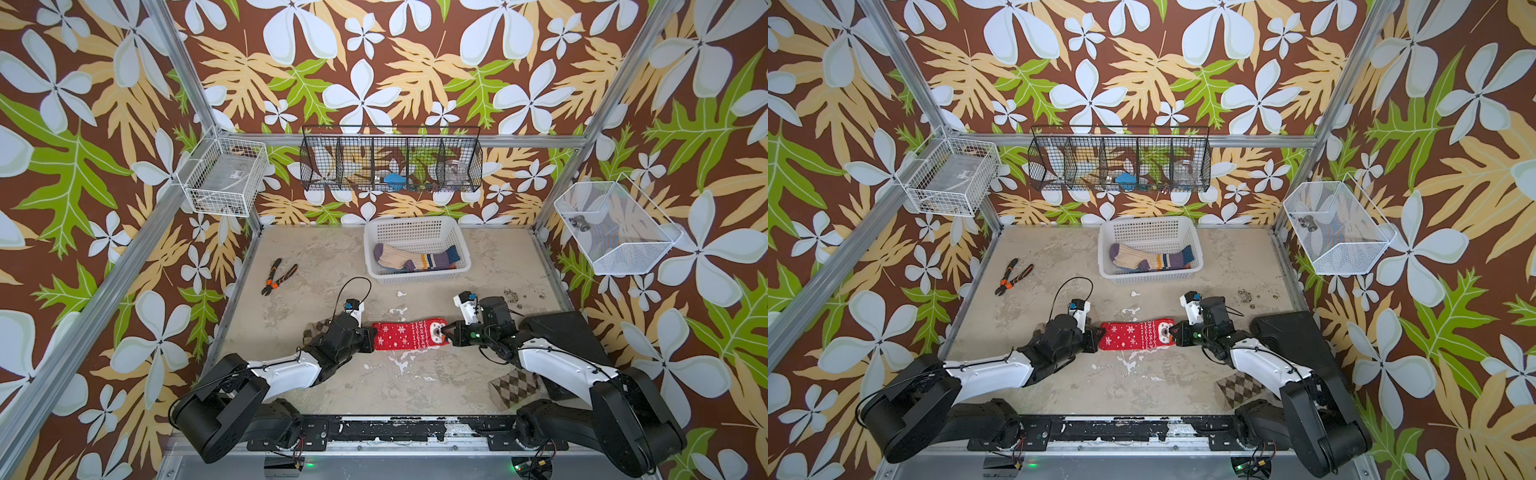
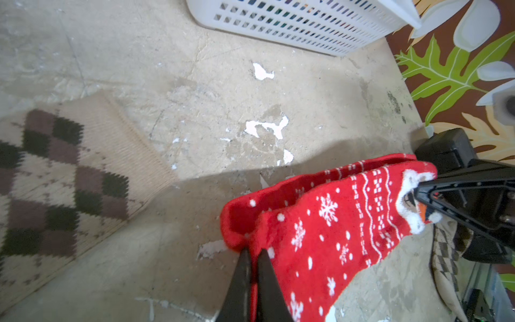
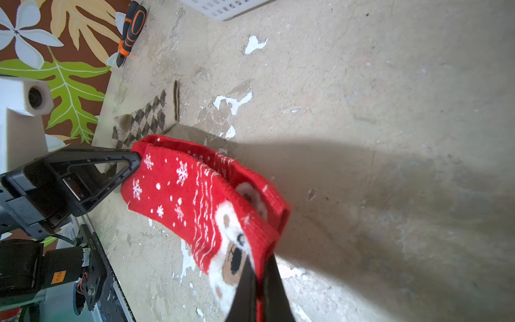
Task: Place the socks together as a pair
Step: Pick up a pair of socks from the center of the board, then place a pair of socks in the bin.
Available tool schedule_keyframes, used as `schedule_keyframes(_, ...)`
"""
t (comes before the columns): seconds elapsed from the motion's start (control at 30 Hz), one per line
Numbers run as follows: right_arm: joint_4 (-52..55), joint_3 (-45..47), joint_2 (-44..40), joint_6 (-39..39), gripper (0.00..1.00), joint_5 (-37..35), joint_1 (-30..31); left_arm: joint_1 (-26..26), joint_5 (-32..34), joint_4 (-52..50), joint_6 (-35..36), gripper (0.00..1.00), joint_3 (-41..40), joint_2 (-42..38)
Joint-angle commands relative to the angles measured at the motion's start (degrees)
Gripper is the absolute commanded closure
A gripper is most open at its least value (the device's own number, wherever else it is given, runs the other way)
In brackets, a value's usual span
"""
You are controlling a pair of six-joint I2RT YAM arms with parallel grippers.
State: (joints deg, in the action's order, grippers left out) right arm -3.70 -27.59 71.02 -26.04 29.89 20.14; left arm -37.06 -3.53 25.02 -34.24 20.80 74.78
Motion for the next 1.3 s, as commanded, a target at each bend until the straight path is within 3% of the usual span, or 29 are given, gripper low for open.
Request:
schedule_keyframes(0.0,3.2,-2.3,-1.4,1.9,1.0,-0.5,-0.3,0.0,-2.6,-2.4,-0.2,1.0,2.4,-1.8)
schedule_keyframes(0.2,7.5,-11.3,-3.7,2.3,1.0,-1.0,-1.1,0.0,-0.8,-12.1,2.2,1.0,13.6,-5.3)
schedule_keyframes(0.33,8.2,-20.3,0.0,3.0,1.0,0.2,-3.5,0.4,3.1,-16.9,5.3,1.0,25.4,-2.2)
schedule_keyframes(0.67,16.1,-49.5,21.8,7.0,1.0,7.2,-12.1,6.9,8.0,-18.5,10.8,1.0,51.7,20.1)
schedule_keyframes(0.97,24.4,-73.0,46.3,9.5,1.0,7.9,-13.1,10.8,10.2,-22.0,17.4,1.0,71.8,42.3)
schedule_keyframes(1.27,32.5,-85.3,58.9,12.7,1.0,5.1,-13.3,11.8,7.0,-24.5,17.0,1.0,79.4,53.0)
